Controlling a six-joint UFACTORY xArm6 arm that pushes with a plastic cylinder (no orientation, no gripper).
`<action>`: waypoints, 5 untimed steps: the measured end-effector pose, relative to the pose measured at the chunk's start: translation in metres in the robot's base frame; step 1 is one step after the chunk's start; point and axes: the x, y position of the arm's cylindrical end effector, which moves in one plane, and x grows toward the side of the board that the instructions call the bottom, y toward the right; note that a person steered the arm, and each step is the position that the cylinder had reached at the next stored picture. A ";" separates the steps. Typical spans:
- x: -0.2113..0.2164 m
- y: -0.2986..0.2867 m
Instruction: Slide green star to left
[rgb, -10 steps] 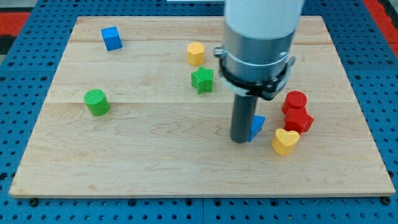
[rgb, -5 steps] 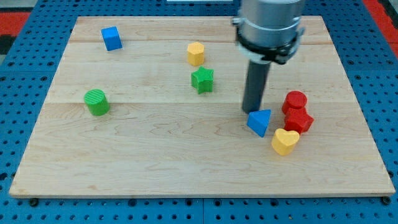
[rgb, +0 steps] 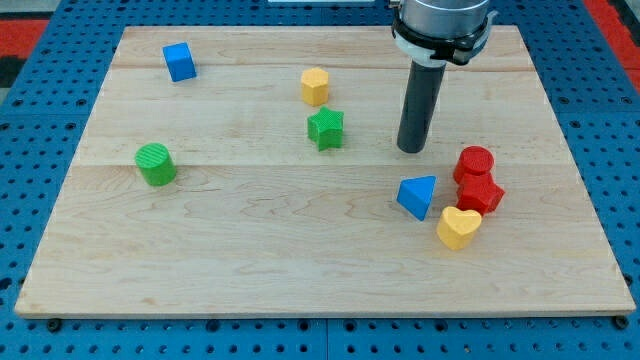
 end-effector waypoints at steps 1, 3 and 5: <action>-0.021 0.005; -0.098 -0.021; -0.043 -0.047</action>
